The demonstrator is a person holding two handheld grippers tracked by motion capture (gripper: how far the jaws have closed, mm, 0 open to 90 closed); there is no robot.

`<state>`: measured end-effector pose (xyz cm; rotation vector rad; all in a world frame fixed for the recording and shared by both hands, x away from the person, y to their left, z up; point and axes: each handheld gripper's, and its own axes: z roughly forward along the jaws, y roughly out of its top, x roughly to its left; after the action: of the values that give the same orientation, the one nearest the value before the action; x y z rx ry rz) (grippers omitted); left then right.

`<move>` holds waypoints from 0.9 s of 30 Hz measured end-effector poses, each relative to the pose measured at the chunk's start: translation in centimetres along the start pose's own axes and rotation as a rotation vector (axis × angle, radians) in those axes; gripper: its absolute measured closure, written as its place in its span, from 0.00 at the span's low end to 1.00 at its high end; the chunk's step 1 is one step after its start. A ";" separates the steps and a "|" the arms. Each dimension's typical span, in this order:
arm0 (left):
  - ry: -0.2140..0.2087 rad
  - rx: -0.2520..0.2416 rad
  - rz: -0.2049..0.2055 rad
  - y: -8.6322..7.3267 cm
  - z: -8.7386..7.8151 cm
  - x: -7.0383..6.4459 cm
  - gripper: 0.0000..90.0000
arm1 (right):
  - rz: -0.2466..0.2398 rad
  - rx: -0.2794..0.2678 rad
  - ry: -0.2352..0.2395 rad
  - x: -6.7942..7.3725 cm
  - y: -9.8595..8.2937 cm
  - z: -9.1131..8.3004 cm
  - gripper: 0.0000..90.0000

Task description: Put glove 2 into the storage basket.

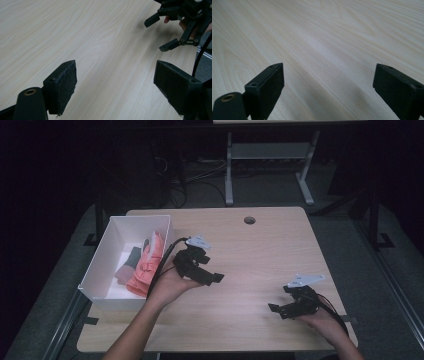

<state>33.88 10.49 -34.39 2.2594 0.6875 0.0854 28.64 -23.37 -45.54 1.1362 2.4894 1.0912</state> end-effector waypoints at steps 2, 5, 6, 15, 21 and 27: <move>-0.003 0.003 0.011 -0.4 0.6 -0.4 0.20 | 0.001 0.003 -0.001 0.0 0.0 0.0 0.11; 0.000 0.008 0.021 -1.0 1.4 -0.8 0.20 | 0.000 0.004 -0.008 0.1 -0.1 0.1 0.11; -0.005 0.000 0.023 -1.2 1.6 -0.9 0.20 | -0.003 0.004 -0.007 0.1 -0.1 0.1 0.11; -0.017 0.025 0.048 -3.7 3.8 -1.2 0.20 | -0.002 0.004 -0.015 0.3 -0.1 0.2 0.11; -0.014 0.035 0.045 -5.0 4.8 -1.2 0.20 | -0.005 0.005 -0.014 0.3 -0.1 0.2 0.11; 0.001 0.072 0.070 -6.0 5.8 -1.2 0.20 | -0.011 0.007 -0.018 0.3 -0.2 0.3 0.11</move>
<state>31.68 9.55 -42.45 2.3527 0.6208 0.0974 28.44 -23.06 -45.83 1.1274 2.4850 1.0647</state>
